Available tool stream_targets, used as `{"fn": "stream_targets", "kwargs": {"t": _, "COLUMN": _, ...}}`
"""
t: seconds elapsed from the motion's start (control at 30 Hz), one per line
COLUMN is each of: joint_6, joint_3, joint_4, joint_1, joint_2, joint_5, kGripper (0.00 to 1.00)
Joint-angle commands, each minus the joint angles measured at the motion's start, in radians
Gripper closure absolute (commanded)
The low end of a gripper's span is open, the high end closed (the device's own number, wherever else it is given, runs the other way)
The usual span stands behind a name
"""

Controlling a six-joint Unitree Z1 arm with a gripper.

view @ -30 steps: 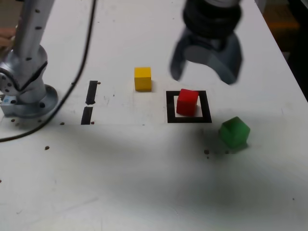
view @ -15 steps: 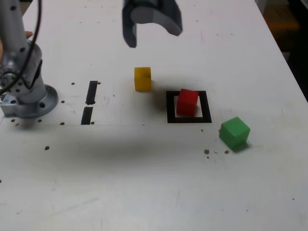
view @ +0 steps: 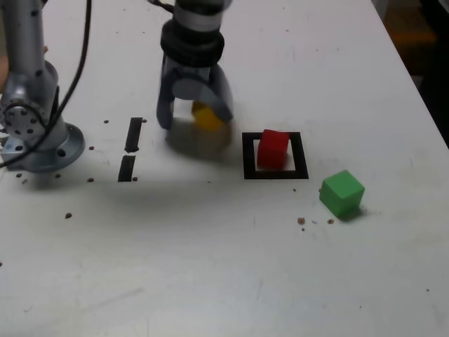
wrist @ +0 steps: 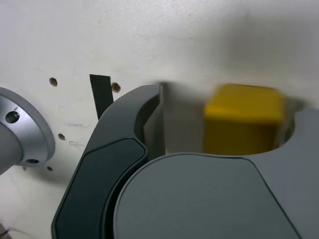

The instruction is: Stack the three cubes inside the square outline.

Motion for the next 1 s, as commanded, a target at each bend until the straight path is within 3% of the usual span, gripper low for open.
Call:
{"fn": "stream_targets", "kwargs": {"t": 0.0, "joint_6": 0.001, "joint_3": 0.001, "joint_4": -0.006, "joint_1": 0.001, "joint_2": 0.006, "joint_5": 0.0, "kGripper": 0.17}}
{"fn": "stream_targets", "kwargs": {"t": 0.3, "joint_6": 0.0, "joint_3": 0.013, "joint_4": -0.083, "joint_1": 0.001, "joint_2": 0.023, "joint_5": 0.001, "kGripper": 0.3}}
{"fn": "stream_targets", "kwargs": {"t": 0.43, "joint_6": -0.007, "joint_3": 0.011, "joint_4": -0.087, "joint_1": 0.001, "joint_2": 0.012, "joint_5": 0.004, "kGripper": 0.55}}
{"fn": "stream_targets", "kwargs": {"t": 0.53, "joint_6": -0.007, "joint_3": -0.001, "joint_4": -0.078, "joint_1": 0.0, "joint_2": 0.004, "joint_5": 0.003, "kGripper": 0.66}}
{"fn": "stream_targets", "kwargs": {"t": 0.73, "joint_6": 0.001, "joint_3": -0.051, "joint_4": 0.005, "joint_1": -0.008, "joint_2": -0.038, "joint_5": 0.002, "kGripper": 0.69}}
{"fn": "stream_targets", "kwargs": {"t": 0.97, "joint_6": -0.058, "joint_3": -0.24, "joint_4": 0.222, "joint_1": -0.098, "joint_2": -0.092, "joint_5": 0.007, "kGripper": 0.72}}
